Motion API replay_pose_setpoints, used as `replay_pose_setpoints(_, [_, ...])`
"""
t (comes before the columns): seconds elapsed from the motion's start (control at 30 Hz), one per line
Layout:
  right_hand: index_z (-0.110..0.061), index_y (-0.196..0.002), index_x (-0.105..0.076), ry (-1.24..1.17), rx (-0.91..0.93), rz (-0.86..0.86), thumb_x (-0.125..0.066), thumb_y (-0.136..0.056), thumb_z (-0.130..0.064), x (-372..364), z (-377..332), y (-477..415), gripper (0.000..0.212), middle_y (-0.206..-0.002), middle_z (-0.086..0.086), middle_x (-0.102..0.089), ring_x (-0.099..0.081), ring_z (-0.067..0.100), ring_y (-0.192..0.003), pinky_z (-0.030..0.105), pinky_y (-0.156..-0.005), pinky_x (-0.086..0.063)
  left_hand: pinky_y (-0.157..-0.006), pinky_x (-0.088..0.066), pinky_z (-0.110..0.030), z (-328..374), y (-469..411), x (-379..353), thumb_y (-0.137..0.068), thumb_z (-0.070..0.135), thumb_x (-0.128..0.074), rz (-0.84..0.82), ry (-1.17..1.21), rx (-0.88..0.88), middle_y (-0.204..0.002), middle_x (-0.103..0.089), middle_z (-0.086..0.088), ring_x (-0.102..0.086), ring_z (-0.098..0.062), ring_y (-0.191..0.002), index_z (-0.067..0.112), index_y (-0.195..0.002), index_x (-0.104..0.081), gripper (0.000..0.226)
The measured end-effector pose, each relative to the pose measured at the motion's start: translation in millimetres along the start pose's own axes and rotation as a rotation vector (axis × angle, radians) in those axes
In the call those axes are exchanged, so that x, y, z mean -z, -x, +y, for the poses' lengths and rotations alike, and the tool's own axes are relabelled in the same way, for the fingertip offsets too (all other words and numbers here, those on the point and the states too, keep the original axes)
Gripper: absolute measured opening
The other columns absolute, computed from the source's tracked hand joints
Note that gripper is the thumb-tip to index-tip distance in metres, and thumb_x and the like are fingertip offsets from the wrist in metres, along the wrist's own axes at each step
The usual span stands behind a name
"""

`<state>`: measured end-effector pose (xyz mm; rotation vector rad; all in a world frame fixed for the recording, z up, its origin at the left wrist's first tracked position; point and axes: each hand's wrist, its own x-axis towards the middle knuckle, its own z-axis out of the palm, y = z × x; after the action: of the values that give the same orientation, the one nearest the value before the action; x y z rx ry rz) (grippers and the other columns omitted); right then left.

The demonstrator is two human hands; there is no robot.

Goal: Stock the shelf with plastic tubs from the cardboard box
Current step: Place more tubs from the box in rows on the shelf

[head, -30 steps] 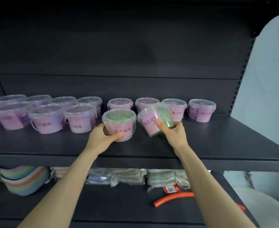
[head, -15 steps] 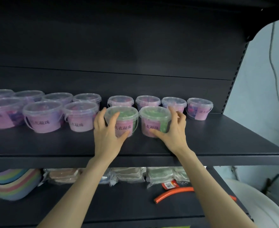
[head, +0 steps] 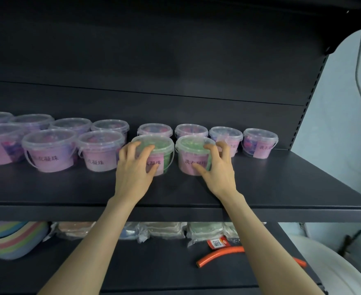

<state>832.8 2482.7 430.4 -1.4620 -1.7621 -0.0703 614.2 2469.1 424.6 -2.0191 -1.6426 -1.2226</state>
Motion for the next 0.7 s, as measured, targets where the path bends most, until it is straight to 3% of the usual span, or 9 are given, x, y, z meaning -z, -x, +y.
replay_pose_setpoints(0.1, [-0.014,-0.129,-0.041,0.005,0.033,-0.008,-0.068,-0.084,-0.030,-1.7,-0.3,0.1,0.054,-0.138,0.008,-0.030,-0.049,0.032,-0.110,0.042,-0.075,-0.051,-0.079,-0.050,-0.049,1.6,-0.2,0.6,-0.075,0.024,-0.075,0.003,-0.055,-0.009,-0.126,-0.047,-0.015,-0.039,-0.039,-0.111,0.014,-0.125,-0.055,0.054])
replay_pose_setpoints(0.23, [-0.015,-0.132,-0.037,0.013,0.014,-0.036,-0.063,-0.087,-0.027,-4.4,0.0,-0.5,0.054,-0.149,0.007,-0.023,-0.055,0.036,-0.106,0.042,-0.078,-0.048,-0.087,-0.043,-0.046,2.6,-1.0,0.6,-0.074,0.021,-0.077,0.017,-0.038,0.013,-0.125,-0.054,-0.014,-0.042,-0.039,-0.110,0.006,-0.123,-0.051,0.058])
replay_pose_setpoints(0.37, [-0.021,-0.136,-0.039,0.025,0.024,-0.008,-0.063,-0.087,-0.021,-3.1,0.0,0.7,0.054,-0.152,0.010,-0.015,-0.036,0.035,-0.129,0.048,-0.084,-0.050,-0.083,-0.038,-0.043,3.0,-1.4,3.6,-0.074,0.017,-0.076,0.055,0.001,0.019,-0.118,-0.057,-0.012,-0.044,-0.037,-0.106,0.008,-0.112,-0.059,0.042])
replay_pose_setpoints(0.47, [-0.020,-0.131,-0.046,0.030,0.046,0.016,-0.066,-0.085,-0.021,-1.2,-1.1,1.8,0.050,-0.145,0.011,-0.024,-0.032,0.033,-0.129,0.047,-0.079,-0.051,-0.081,-0.037,-0.046,8.6,-3.7,2.7,-0.073,0.018,-0.077,0.053,-0.023,0.027,-0.111,-0.054,-0.016,-0.045,-0.039,-0.104,0.011,-0.107,-0.064,0.037])
replay_pose_setpoints(0.57, [-0.019,-0.132,-0.044,0.053,0.040,-0.005,-0.067,-0.085,-0.023,-1.3,-0.6,2.0,0.052,-0.142,0.011,-0.026,-0.032,0.032,-0.126,0.046,-0.076,-0.050,-0.085,-0.040,-0.047,12.7,-4.8,0.9,-0.075,0.014,-0.075,0.030,0.017,0.008,-0.111,-0.050,-0.019,-0.044,-0.039,-0.104,0.011,-0.110,-0.063,0.037])
replay_pose_setpoints(0.7, [-0.019,-0.132,-0.041,0.071,0.045,-0.025,-0.065,-0.085,-0.019,-1.3,-0.9,4.0,0.053,-0.144,0.008,-0.023,-0.046,0.035,-0.117,0.043,-0.073,-0.049,-0.087,-0.041,-0.047,12.6,-2.5,0.7,-0.080,0.012,-0.070,-0.021,-0.080,-0.061,-0.118,-0.049,-0.020,-0.043,-0.040,-0.109,0.011,-0.123,-0.058,0.045])
